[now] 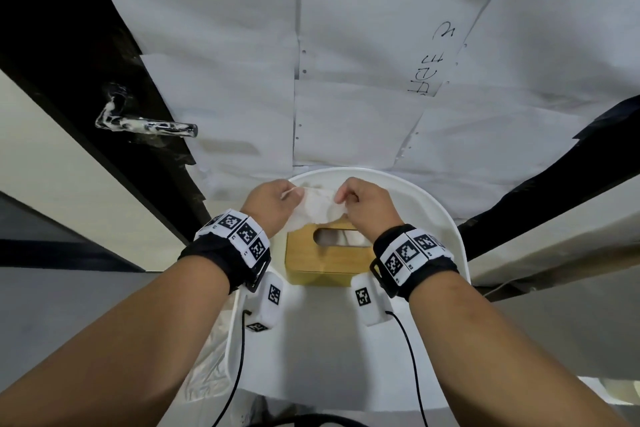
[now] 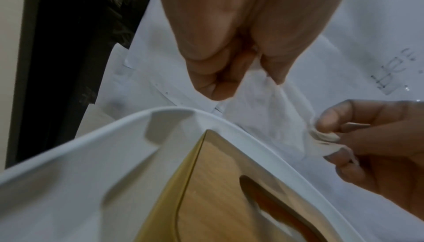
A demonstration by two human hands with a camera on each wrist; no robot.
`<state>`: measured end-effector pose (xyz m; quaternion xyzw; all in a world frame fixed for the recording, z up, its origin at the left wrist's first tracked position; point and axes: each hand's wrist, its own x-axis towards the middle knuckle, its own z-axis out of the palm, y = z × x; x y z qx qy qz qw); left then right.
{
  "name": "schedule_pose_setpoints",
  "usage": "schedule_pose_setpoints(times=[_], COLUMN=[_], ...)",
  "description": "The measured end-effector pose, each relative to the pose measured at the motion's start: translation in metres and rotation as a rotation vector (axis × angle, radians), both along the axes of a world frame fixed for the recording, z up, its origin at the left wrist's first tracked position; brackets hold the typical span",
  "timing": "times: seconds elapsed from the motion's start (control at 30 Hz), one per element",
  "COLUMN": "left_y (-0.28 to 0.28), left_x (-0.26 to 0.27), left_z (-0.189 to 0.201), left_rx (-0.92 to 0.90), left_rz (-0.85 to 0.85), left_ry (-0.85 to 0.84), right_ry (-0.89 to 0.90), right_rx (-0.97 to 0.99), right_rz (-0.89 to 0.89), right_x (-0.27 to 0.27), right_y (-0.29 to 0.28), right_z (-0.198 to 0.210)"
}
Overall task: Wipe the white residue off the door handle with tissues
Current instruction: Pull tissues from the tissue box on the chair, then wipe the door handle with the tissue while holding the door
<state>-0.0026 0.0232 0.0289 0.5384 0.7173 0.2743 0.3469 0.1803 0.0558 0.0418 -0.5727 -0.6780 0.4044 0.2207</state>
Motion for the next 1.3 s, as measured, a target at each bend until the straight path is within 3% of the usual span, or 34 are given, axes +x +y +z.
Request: schedule_pose_setpoints(times=[0.47,0.7,1.1,1.3], left_y=[-0.021,-0.036,-0.060,-0.064], left_x=[-0.058,-0.118,-0.225,-0.243], left_z=[0.033,0.047,0.059,0.063], left_rx=[0.172,0.230,0.272,0.319], left_rz=[0.135,0.103,0.112,0.130], left_ry=[0.023,-0.016,0.076,0.067], right_ry=[0.004,0.194,0.227,0.294], right_rx=[0.162,0.116,0.136,0.052], right_rz=[0.118,0.061,0.071,0.037], right_x=[-0.058,-0.122,-0.223,-0.236], right_y=[0.001,-0.010,-0.039,-0.048], right_z=[0.035,0.049,0.071,0.085])
